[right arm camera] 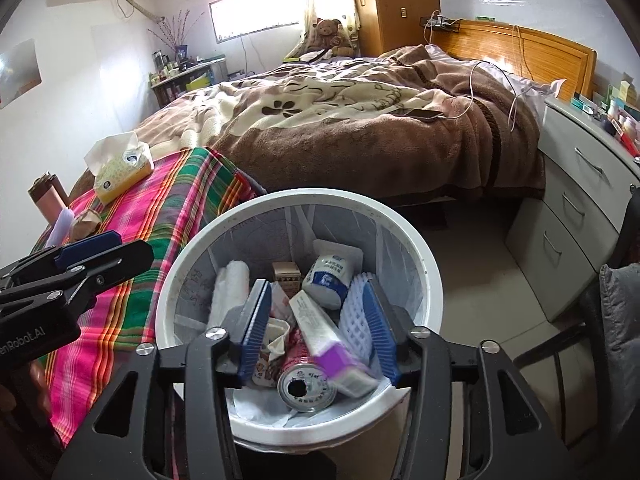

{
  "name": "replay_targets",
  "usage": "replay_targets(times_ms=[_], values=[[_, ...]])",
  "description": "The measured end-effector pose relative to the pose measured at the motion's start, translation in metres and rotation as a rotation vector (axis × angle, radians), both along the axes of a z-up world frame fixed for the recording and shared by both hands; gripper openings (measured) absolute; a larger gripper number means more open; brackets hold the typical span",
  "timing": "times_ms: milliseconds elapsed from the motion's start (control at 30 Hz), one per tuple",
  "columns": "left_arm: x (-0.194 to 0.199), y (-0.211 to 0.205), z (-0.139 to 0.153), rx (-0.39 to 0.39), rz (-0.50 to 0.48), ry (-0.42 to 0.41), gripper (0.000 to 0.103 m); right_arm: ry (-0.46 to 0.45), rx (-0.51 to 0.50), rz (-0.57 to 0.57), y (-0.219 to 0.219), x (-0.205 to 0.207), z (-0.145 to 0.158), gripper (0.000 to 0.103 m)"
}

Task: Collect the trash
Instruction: 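Open the right tool and left tool to drop box and tissue into the wastebasket, then move both tools back over the remaining trash on the cloth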

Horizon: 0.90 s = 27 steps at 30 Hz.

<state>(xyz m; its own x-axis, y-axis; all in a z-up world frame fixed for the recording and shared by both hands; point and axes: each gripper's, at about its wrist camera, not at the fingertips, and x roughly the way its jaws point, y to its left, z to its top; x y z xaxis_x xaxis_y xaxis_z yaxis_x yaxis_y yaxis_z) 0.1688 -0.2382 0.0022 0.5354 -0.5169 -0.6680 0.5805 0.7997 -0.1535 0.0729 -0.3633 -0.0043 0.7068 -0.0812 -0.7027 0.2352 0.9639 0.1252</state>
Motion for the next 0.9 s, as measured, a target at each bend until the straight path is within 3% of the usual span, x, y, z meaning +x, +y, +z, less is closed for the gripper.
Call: replay_targets(times_ms=[567, 900], values=[[-0.011, 0.041, 0.014, -0.002, 0.059, -0.051, 0.058, -0.05, -0.005, 0.023, 0.022, -0.003, 0.013, 0.05], [-0.012, 0.09, 0.021, -0.019, 0.126, -0.078, 0.059, -0.079, -0.006, 0.071, 0.049, 0.0, 0.019, 0.05]])
